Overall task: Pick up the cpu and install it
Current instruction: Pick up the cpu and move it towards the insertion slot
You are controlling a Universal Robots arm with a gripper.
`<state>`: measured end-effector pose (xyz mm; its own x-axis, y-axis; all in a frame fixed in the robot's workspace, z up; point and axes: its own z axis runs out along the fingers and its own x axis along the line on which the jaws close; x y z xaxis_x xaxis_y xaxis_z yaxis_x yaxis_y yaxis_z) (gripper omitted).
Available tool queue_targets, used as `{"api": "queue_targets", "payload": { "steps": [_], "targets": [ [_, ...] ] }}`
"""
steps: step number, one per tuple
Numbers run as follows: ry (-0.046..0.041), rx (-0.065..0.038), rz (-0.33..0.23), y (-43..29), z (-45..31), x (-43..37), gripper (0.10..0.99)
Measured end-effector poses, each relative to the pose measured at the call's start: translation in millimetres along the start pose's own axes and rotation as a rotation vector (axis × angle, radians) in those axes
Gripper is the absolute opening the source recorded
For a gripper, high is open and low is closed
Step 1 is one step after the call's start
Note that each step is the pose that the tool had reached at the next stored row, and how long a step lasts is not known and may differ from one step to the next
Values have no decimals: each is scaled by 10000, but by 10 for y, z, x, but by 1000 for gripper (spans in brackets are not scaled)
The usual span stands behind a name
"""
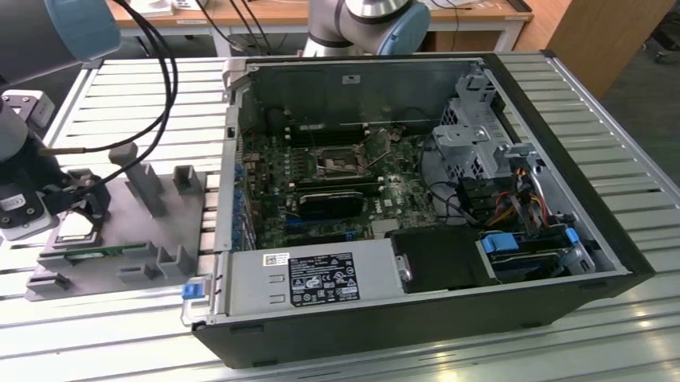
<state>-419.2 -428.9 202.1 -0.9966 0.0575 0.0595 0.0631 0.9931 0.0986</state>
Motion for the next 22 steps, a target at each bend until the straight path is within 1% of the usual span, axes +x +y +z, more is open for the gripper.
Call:
{"api": "queue_targets", "payload": {
  "steps": [12, 22],
  "targets": [
    [0, 0, -1, 45, 39, 3, 718],
    [1, 1, -2, 59, 65, 3, 718]
  ]
}}
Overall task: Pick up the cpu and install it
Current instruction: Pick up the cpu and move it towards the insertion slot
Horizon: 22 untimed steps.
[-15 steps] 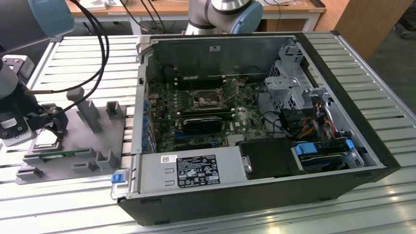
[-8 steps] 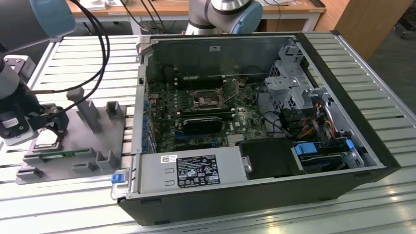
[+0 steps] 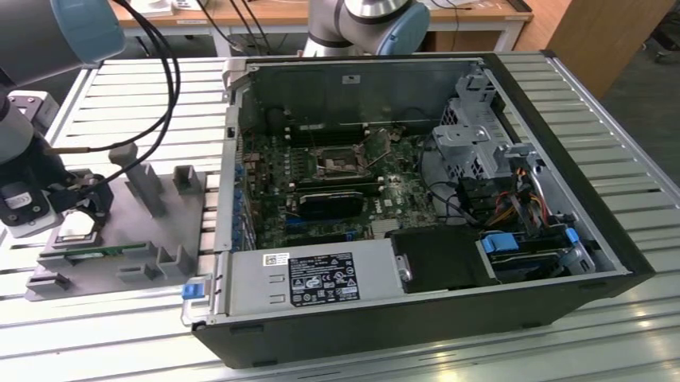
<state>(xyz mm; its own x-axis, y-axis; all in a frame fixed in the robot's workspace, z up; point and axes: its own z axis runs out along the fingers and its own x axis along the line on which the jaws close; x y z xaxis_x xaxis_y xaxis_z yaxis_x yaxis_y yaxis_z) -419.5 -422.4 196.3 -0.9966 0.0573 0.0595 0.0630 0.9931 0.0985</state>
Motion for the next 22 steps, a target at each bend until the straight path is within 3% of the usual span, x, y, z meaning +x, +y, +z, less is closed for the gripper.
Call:
{"api": "queue_targets", "payload": {
  "steps": [22],
  "targets": [
    [14, 9, -135, 26, 73, 26, 718]
  ]
}}
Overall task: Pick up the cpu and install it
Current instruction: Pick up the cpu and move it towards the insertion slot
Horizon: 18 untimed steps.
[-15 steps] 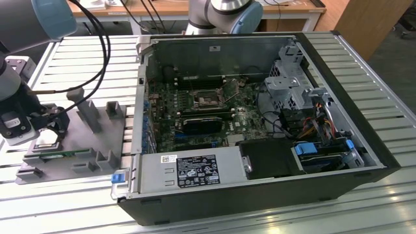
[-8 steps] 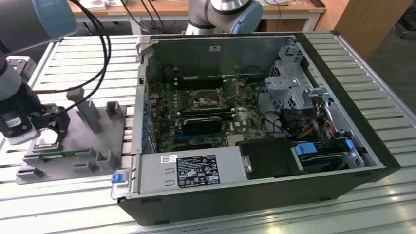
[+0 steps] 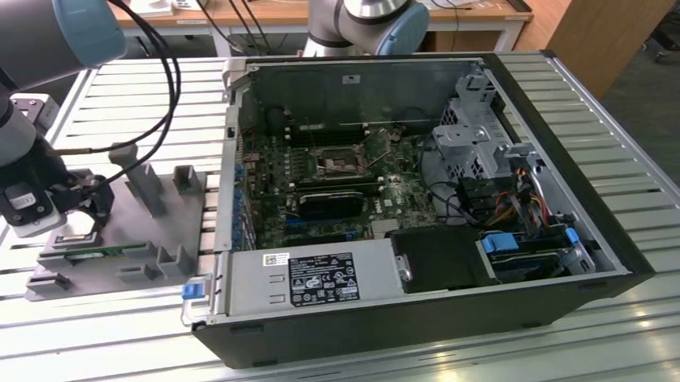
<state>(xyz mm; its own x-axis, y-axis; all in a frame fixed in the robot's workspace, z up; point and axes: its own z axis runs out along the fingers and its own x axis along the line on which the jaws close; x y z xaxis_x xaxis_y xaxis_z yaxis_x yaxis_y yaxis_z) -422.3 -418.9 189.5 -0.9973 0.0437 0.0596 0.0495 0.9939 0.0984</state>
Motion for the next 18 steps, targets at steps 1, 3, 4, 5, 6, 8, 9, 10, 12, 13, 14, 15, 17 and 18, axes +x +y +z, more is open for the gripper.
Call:
{"api": "queue_targets", "payload": {
  "steps": [1, 3, 4, 5, 6, 8, 9, 10, 12, 13, 14, 15, 17, 18],
  "targets": [
    [0, 0, 1, -1, 8, 4, 718],
    [-2, -1, 0, -3, 23, 9, 718],
    [-1, -1, -1, -4, 29, 11, 718],
    [-1, 2, -1, -4, 35, 13, 718],
    [-2, 5, 0, -5, 40, 15, 718],
    [-2, 8, 0, -6, 48, 20, 718],
    [0, 9, 1, -7, 50, 25, 702],
    [-1, 10, 0, -7, 52, 27, 702],
    [0, 17, -9, -7, 55, 35, 635],
    [-1, 18, -15, -8, 56, 37, 635],
    [0, 19, -18, -8, 56, 39, 635],
    [0, 19, -19, -8, 57, 42, 635],
    [0, 19, -22, -8, 61, 47, 635],
    [0, 19, -23, -9, 63, 49, 635]
  ]
}}
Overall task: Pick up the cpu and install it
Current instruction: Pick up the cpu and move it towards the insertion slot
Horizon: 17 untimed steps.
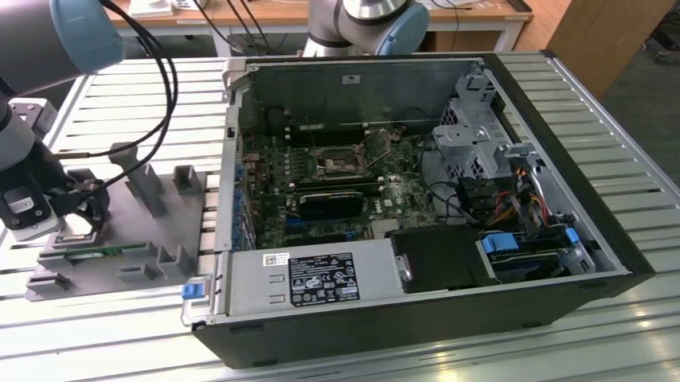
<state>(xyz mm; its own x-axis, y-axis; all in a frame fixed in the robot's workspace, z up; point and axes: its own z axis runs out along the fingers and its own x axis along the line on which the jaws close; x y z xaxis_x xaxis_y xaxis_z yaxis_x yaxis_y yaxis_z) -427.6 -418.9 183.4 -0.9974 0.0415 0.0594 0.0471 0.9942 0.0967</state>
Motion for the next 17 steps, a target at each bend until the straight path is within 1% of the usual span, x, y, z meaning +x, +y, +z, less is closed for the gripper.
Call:
{"api": "queue_targets", "payload": {
  "steps": [5, 6, 12, 17],
  "targets": [
    [3, 4, 0, -1, 9, 2, 620],
    [3, 3, 0, -1, 10, 1, 549],
    [-2, -1, 0, 0, 7, 1, 541],
    [1, 1, 1, 5, -50, 5, 541]
  ]
}}
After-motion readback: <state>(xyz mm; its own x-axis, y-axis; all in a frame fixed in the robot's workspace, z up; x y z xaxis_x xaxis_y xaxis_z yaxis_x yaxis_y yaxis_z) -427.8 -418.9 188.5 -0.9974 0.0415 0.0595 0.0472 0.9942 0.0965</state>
